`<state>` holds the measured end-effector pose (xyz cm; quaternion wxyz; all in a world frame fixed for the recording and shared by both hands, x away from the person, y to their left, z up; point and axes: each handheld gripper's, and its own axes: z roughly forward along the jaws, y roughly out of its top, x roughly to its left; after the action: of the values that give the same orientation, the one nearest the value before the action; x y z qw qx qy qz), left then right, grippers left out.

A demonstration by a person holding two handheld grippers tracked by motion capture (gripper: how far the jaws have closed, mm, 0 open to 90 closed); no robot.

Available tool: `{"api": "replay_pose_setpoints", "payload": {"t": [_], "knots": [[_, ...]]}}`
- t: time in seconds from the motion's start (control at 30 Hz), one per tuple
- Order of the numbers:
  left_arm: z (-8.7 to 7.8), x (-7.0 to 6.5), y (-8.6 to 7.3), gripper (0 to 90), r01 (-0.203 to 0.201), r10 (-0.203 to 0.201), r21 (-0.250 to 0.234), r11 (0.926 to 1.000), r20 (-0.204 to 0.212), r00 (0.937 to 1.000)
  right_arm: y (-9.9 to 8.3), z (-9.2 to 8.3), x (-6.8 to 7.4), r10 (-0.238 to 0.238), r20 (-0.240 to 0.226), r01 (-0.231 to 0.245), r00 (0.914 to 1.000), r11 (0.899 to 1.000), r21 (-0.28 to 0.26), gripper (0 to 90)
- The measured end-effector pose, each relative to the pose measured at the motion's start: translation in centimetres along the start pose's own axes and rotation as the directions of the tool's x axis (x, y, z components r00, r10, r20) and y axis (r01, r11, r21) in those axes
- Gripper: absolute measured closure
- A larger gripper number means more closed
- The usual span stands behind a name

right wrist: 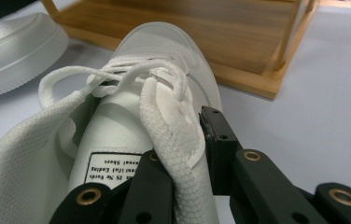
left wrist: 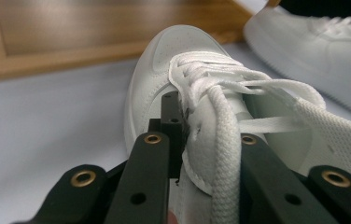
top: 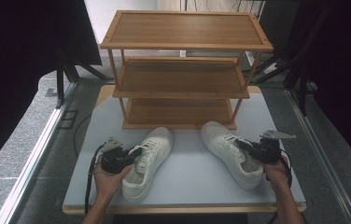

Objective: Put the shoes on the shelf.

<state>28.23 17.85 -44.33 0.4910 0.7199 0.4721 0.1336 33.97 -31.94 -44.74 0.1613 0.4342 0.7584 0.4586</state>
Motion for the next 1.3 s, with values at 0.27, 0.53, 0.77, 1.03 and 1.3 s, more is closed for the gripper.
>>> {"api": "replay_pose_setpoints", "payload": {"t": [0.27,0.53,0.77,1.03,1.3], "knots": [[-3.1,-0.9,0.8,81.4,0.125,-0.105,-0.162,0.9789,0.125,0.9866,-0.4,-2.3,1.0,0.127,-0.056,-0.134,0.9902,0.98,-0.146,81.5],[-4.5,-1.0,1.3,81.2,0.19,-0.151,-0.215,0.9578,0.189,0.9704,0.1,-3.7,1.6,0.207,-0.176,-0.248,0.9625,0.934,-0.259,81.6],[-5.1,-0.7,1.6,81.1,0.194,-0.152,-0.232,0.9533,0.187,0.9706,0.1,-4.0,1.8,0.236,-0.219,-0.293,0.9468,0.913,-0.284,81.6],[-6.2,-0.5,2.3,81.2,0.198,-0.152,-0.255,0.9464,0.189,0.9702,0.9,-4.9,2.6,0.227,-0.205,-0.285,0.9519,0.901,-0.326,81.9],[-7.3,-0.6,4.1,81.1,0.221,-0.157,-0.297,0.929,0.224,0.9619,2.9,-6.6,3.9,0.212,-0.228,-0.29,0.9501,0.871,-0.397,82.0]]}}
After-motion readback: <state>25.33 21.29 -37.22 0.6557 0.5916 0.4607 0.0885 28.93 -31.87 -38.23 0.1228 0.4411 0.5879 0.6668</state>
